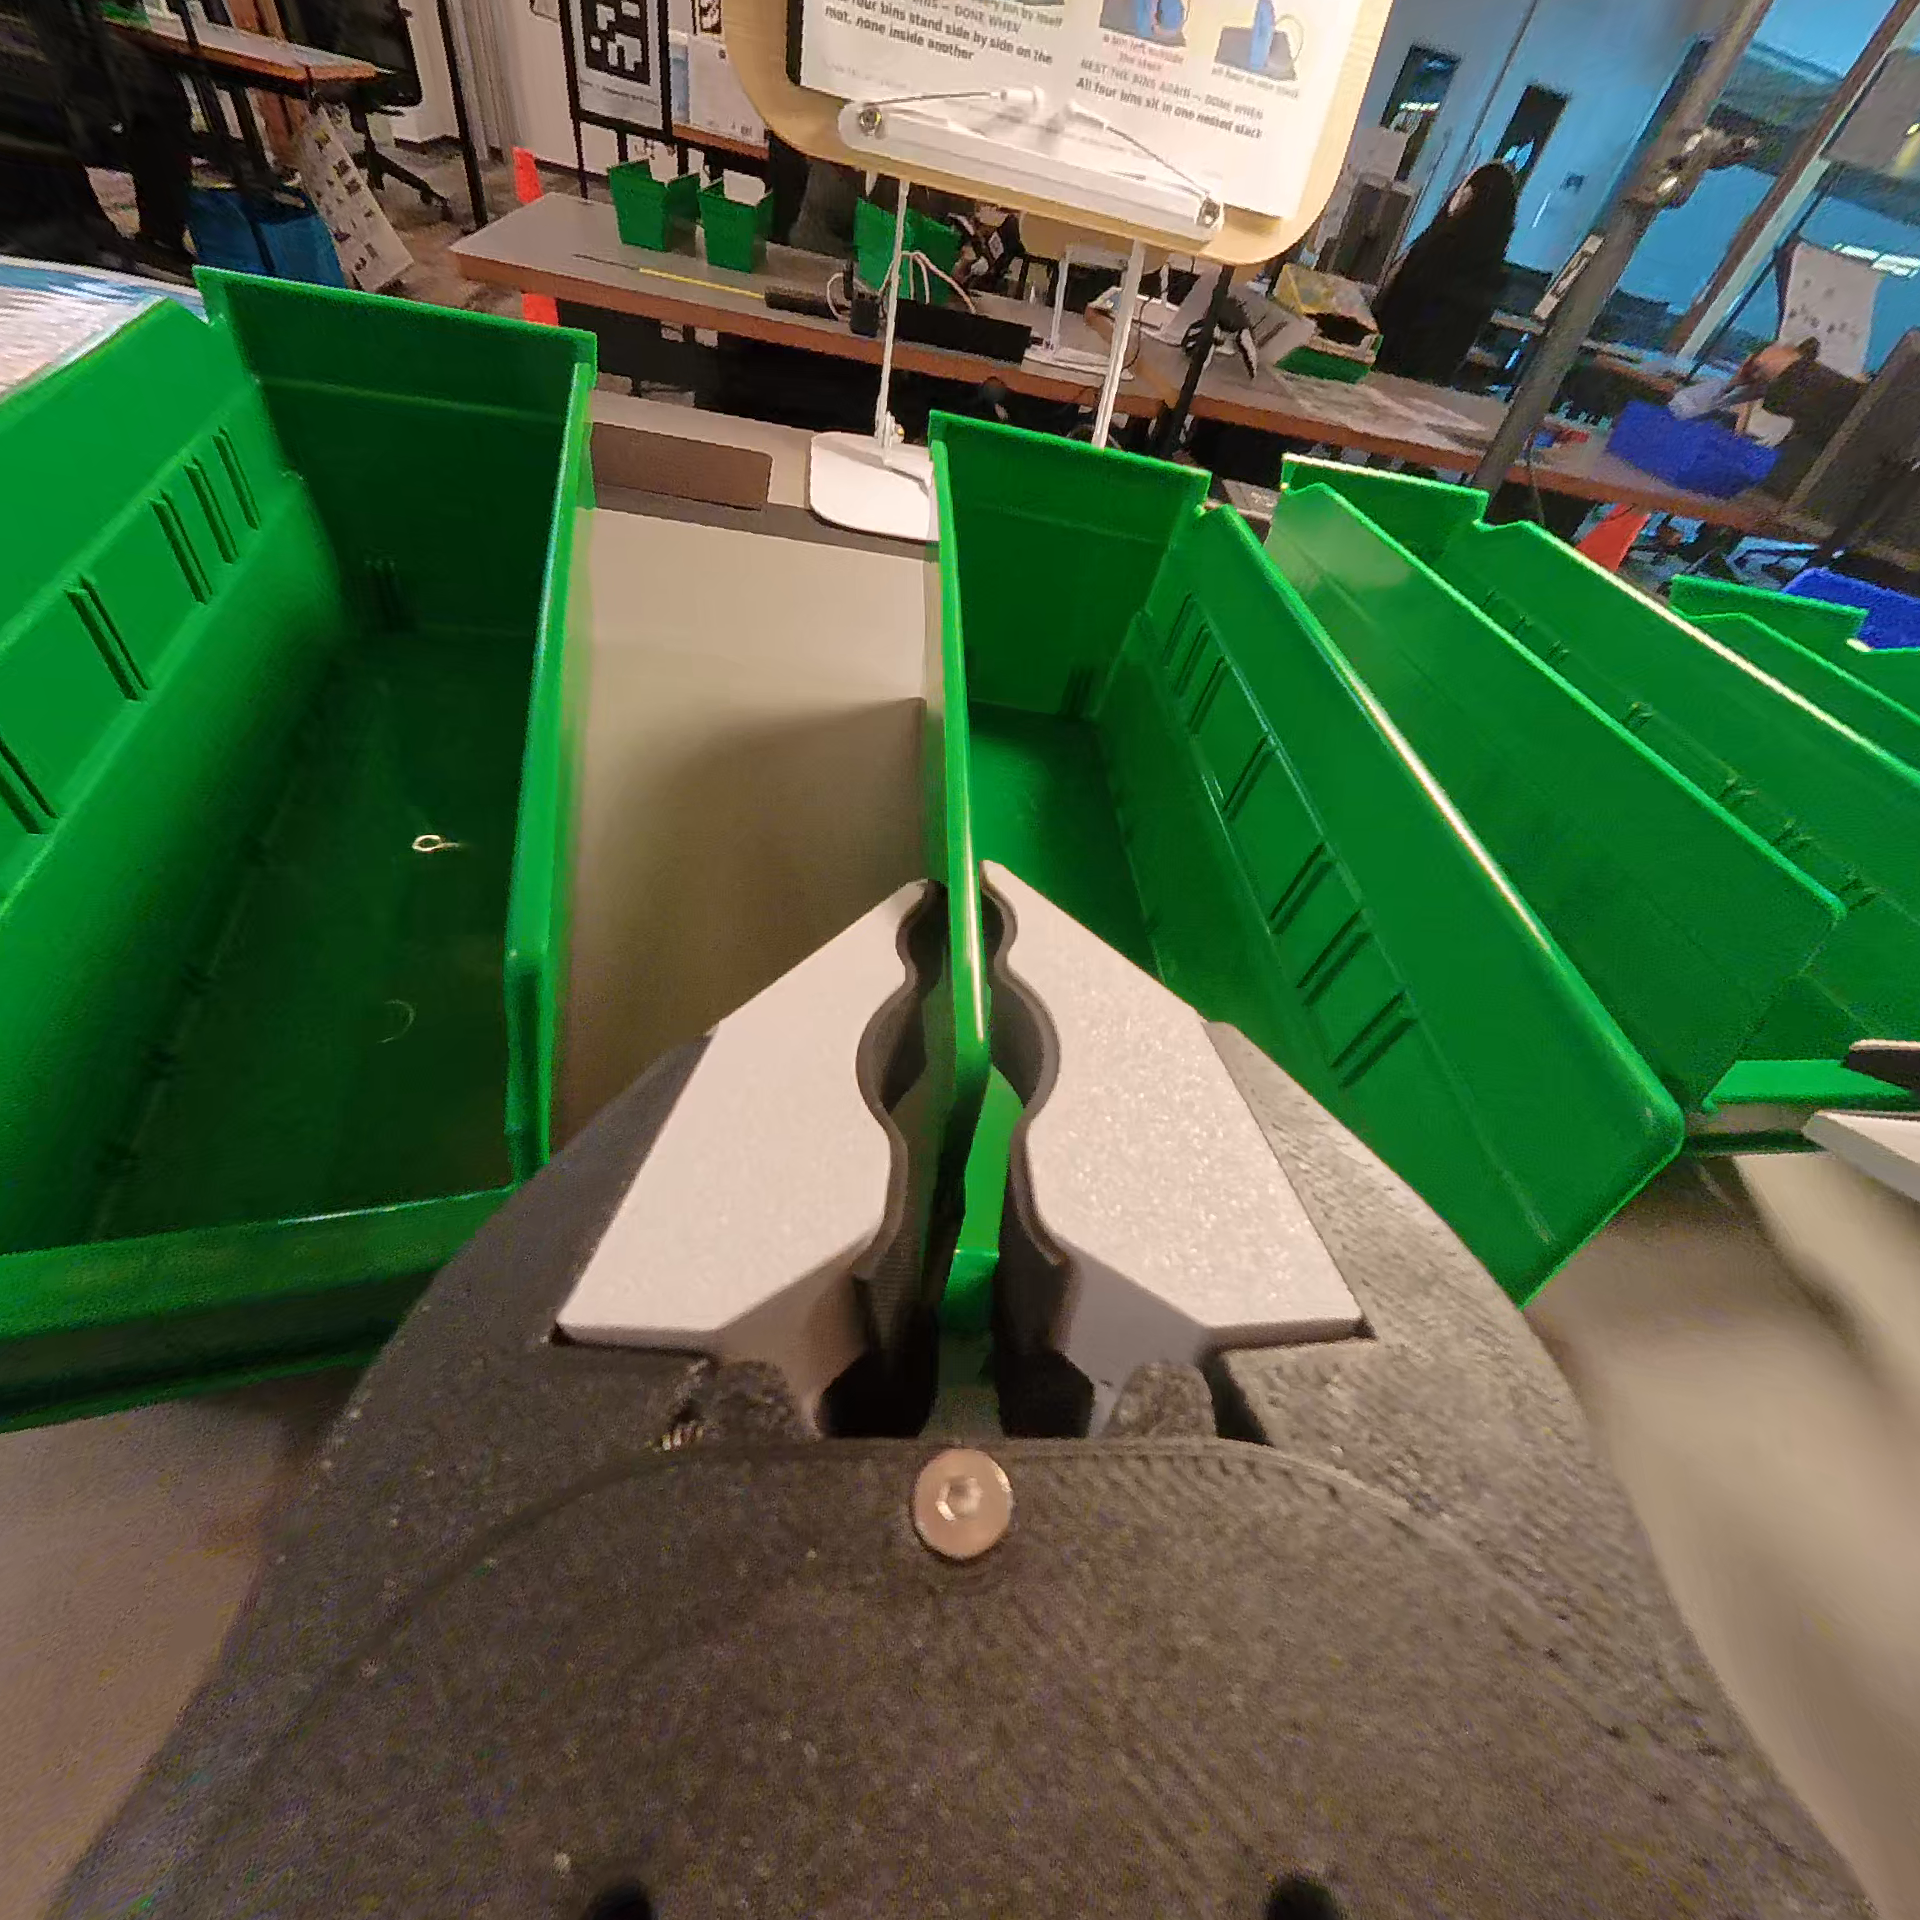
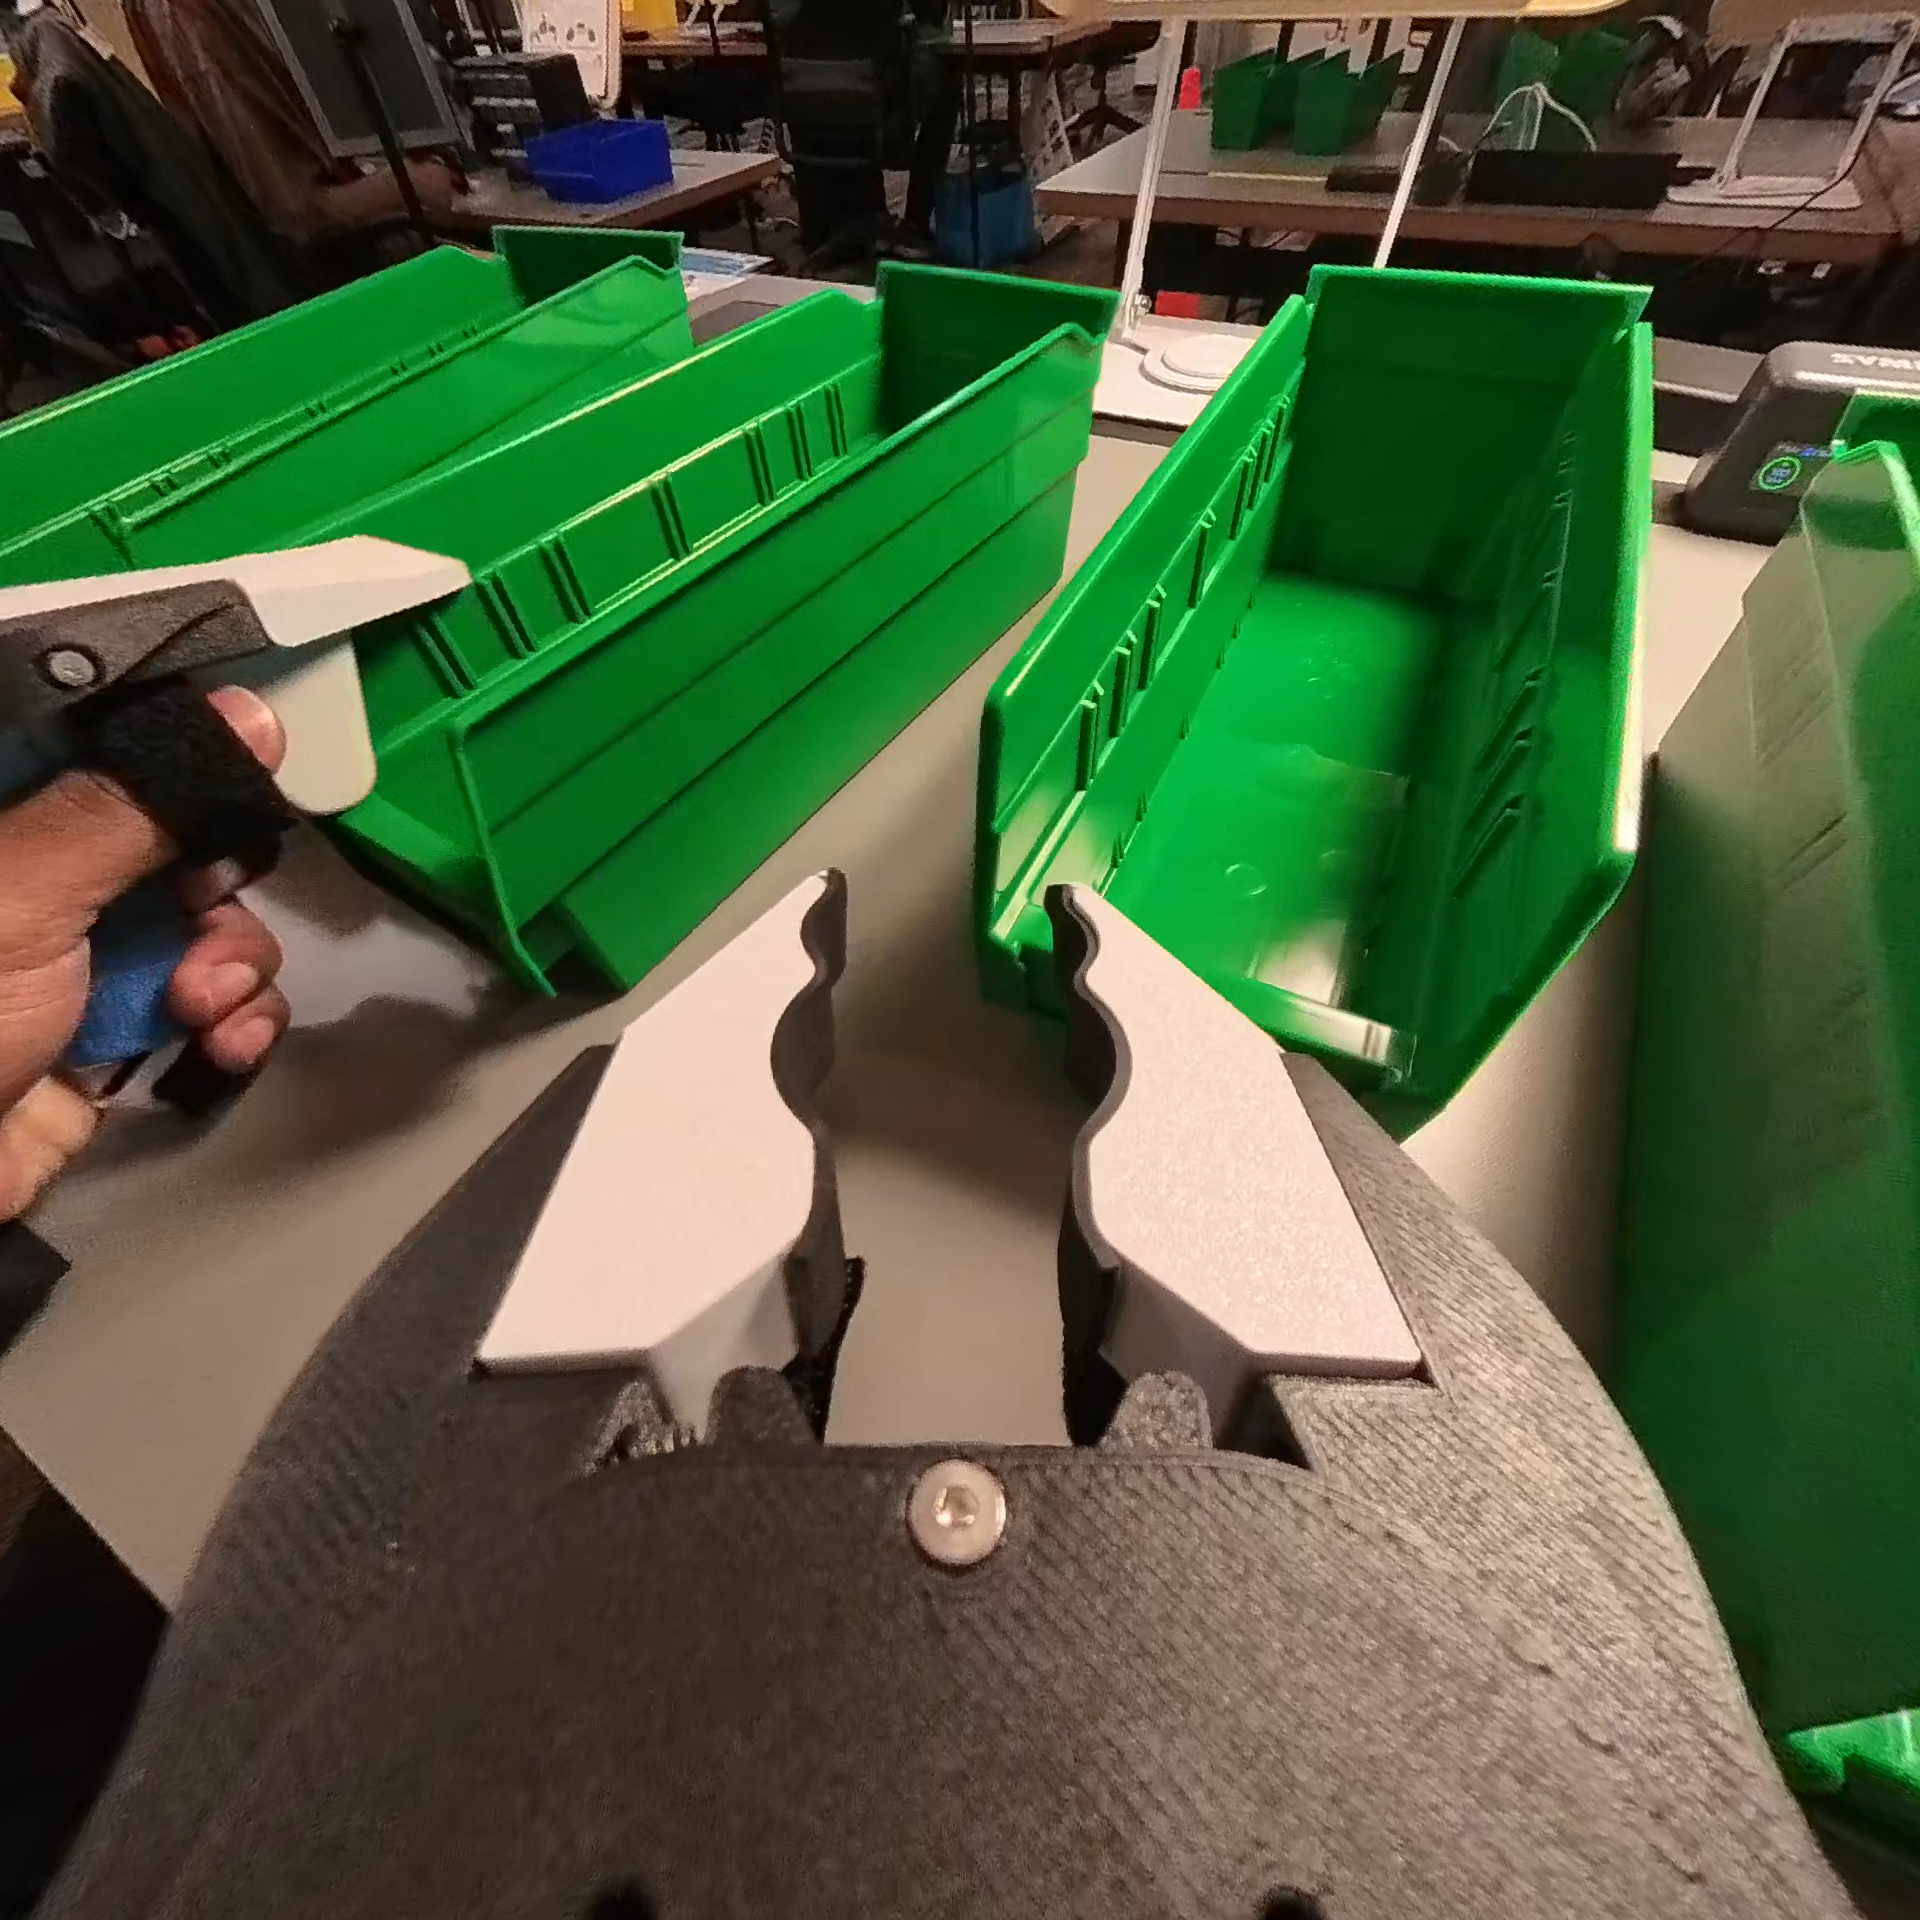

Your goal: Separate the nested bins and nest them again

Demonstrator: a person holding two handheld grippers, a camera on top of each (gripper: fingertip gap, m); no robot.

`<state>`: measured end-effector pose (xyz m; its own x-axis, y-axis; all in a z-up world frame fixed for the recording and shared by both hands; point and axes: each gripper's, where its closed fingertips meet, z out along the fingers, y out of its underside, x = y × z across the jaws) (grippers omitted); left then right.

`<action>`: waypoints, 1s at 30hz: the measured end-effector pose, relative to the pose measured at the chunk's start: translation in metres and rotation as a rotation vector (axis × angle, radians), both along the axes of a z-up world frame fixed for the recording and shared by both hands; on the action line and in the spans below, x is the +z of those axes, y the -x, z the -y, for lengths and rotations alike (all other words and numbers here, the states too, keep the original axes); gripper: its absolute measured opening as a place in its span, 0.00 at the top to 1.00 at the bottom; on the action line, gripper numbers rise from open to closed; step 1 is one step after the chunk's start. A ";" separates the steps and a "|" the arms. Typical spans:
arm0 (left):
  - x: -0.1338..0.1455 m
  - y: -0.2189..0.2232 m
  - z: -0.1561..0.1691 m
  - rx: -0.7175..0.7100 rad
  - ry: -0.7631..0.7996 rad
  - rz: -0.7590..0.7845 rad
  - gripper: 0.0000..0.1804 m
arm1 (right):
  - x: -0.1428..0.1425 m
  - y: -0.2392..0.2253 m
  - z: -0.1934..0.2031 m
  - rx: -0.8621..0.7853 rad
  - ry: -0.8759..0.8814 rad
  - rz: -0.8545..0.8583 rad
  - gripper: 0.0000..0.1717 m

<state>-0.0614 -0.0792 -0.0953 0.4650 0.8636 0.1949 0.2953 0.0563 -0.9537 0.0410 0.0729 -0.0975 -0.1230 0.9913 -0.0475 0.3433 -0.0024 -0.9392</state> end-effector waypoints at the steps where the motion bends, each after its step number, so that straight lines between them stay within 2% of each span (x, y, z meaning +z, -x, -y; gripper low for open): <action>1: 0.001 -0.002 -0.001 -0.007 0.000 -0.011 0.98 | 0.000 -0.001 0.000 0.001 -0.002 -0.001 0.77; 5: 0.025 -0.027 0.007 -0.093 -0.022 -0.108 0.86 | 0.002 -0.008 -0.005 0.004 -0.027 -0.011 0.75; 7: 0.046 -0.039 0.023 -0.137 -0.035 -0.177 0.83 | 0.002 -0.014 -0.012 0.010 -0.044 -0.014 0.74; 9: 0.059 -0.042 0.046 -0.153 -0.001 -0.228 0.81 | -0.003 -0.019 -0.022 0.015 -0.052 0.020 0.68; 11: 0.053 -0.032 0.067 -0.148 0.084 -0.212 0.76 | -0.014 -0.021 -0.027 0.037 -0.052 0.088 0.58; 14: 0.031 -0.014 0.077 -0.159 0.126 -0.117 0.72 | -0.016 -0.014 -0.025 0.059 -0.045 0.099 0.55; 18: 0.010 -0.001 0.062 -0.186 0.160 -0.069 0.81 | -0.005 0.004 -0.014 0.047 -0.078 0.062 0.59; 21: 0.000 0.007 0.062 -0.125 0.215 -0.079 0.91 | 0.002 0.017 -0.008 0.024 -0.106 0.037 0.68; 26: 0.001 0.001 0.074 -0.080 0.211 -0.104 0.94 | 0.008 0.025 -0.001 0.003 -0.100 0.025 0.85; 30: 0.002 -0.007 0.083 -0.096 0.168 -0.095 0.95 | 0.004 0.025 0.004 0.003 -0.113 0.020 0.92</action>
